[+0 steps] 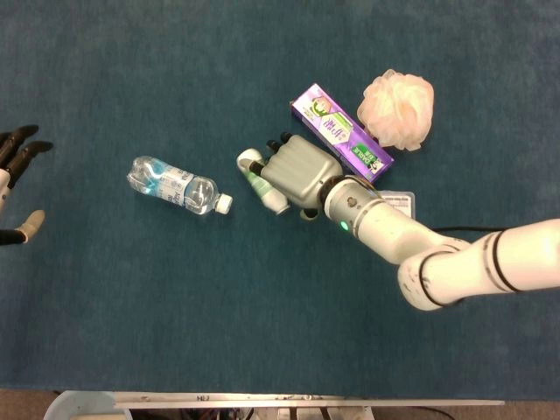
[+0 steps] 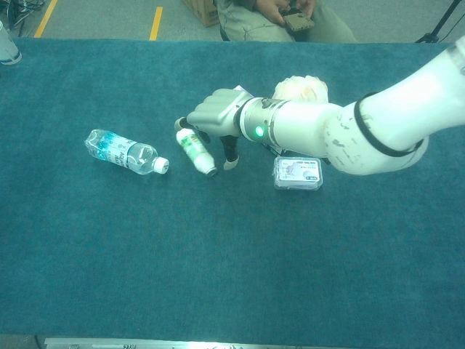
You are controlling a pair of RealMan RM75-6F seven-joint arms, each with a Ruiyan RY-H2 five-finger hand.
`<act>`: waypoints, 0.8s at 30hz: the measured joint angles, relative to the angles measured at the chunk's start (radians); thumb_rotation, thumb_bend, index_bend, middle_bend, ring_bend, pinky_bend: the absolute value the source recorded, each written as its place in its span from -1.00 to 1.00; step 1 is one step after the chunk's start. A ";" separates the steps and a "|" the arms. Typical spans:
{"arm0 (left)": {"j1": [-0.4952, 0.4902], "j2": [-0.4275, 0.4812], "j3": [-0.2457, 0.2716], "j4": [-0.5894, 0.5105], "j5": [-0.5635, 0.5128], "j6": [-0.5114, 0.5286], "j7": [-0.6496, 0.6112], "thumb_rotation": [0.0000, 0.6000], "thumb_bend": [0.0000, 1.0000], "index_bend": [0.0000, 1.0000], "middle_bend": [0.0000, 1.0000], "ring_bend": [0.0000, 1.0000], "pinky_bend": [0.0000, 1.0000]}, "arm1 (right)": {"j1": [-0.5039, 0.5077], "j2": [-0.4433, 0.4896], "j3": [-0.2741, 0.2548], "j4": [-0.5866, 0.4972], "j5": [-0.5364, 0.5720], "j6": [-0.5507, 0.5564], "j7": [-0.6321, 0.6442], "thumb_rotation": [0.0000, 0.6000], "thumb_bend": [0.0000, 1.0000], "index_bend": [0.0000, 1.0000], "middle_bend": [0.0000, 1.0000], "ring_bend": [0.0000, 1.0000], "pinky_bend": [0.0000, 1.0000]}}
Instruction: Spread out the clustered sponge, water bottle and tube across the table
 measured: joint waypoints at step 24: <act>-0.011 0.005 -0.011 0.001 0.013 -0.012 -0.006 1.00 -0.37 -0.72 -0.85 -0.82 -0.59 | -0.079 0.185 -0.022 -0.139 -0.127 0.033 0.103 1.00 -0.73 -0.98 -0.24 -0.70 -0.64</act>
